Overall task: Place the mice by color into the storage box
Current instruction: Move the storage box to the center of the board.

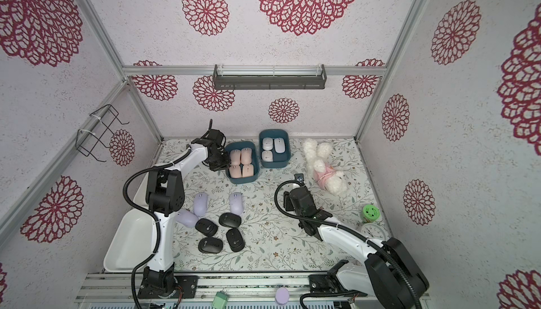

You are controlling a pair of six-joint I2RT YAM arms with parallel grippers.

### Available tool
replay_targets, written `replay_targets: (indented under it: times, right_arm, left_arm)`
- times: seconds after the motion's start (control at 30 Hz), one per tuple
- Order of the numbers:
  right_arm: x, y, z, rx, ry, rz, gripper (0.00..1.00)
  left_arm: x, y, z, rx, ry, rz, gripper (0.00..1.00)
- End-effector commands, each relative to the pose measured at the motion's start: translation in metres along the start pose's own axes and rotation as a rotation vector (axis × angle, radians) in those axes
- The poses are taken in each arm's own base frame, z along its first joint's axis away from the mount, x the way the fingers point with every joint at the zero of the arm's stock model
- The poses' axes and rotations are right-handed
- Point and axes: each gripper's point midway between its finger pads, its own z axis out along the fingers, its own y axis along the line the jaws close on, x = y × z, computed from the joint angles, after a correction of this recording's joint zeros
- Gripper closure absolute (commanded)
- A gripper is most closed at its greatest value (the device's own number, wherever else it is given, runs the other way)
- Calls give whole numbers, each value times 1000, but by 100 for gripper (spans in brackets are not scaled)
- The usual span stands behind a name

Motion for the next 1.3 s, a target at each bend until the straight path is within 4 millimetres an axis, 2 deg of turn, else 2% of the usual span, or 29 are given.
replay_targets:
  times: [0.0,0.2,0.53,0.77,0.97,1.1,1.17,1.27]
  right_arm:
    - [-8,-1,-2,0,-32,35,35]
    - [-5,-1,0,2,-23,29,35]
    - [0,-3,5,18,-7,12,35]
    - [1,-3,6,23,-1,7,35]
    - [3,-2,9,20,10,3,35]
    - [3,-2,7,18,7,5,35]
    - [2,-2,6,15,3,6,35]
    - [0,-2,4,13,-2,9,35]
  left_arm:
    - [-28,6,-7,-9,-68,57,100]
    - [-52,12,-4,18,-80,144,100]
    - [-77,-3,7,110,-90,265,100]
    - [-89,-14,10,168,-132,226,100]
    - [-92,-29,13,245,-137,166,95]
    - [-93,-36,14,269,-149,160,84]
    - [-94,-37,15,266,-150,160,85]
    - [-96,-35,14,269,-154,140,79]
